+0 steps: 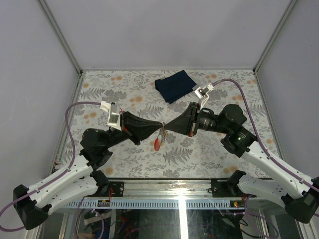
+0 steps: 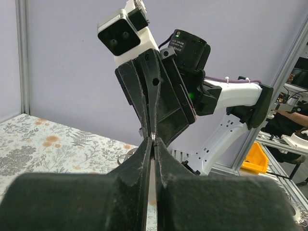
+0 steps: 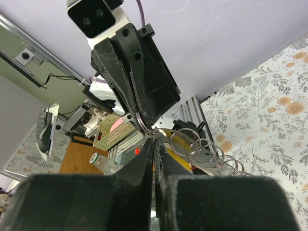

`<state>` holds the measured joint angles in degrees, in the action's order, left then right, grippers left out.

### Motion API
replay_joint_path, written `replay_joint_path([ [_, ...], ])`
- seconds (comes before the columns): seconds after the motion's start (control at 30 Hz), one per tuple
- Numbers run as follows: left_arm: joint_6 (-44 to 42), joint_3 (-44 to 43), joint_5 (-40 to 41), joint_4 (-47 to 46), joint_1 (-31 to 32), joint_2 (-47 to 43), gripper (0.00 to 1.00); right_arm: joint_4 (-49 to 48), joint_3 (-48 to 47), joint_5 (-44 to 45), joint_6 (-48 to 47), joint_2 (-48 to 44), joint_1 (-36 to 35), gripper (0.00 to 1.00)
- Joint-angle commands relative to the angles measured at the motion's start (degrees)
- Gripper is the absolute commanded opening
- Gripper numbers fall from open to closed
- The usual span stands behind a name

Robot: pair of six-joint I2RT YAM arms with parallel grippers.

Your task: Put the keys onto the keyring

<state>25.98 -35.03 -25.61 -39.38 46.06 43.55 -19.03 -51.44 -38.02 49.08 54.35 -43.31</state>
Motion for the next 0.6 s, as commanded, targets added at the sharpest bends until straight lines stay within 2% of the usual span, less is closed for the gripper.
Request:
replay_joint_path([
  [0.0, -0.49, -2.83, -0.88, -4.12, -0.25, -0.20, 0.00, -4.12, 0.40, 0.41, 1.42, -0.41, 0.39, 0.00],
  [0.23, -0.41, -3.12, -1.71, -4.26, -0.25, 0.48, 0.00, -6.66, 1.55, 0.40, 2.77, 0.23, 0.39, 0.01],
  [0.37, -0.40, -3.12, -1.85, -4.31, -0.27, 0.49, 0.00, -5.42, 1.63, 0.76, -0.11, -0.75, 0.35, 0.13],
  [0.57, -0.57, -3.37, -1.92, -3.62, -0.27, 0.15, 0.00, -2.51, 1.13, 1.75, -11.49, -3.84, 0.39, 0.32],
])
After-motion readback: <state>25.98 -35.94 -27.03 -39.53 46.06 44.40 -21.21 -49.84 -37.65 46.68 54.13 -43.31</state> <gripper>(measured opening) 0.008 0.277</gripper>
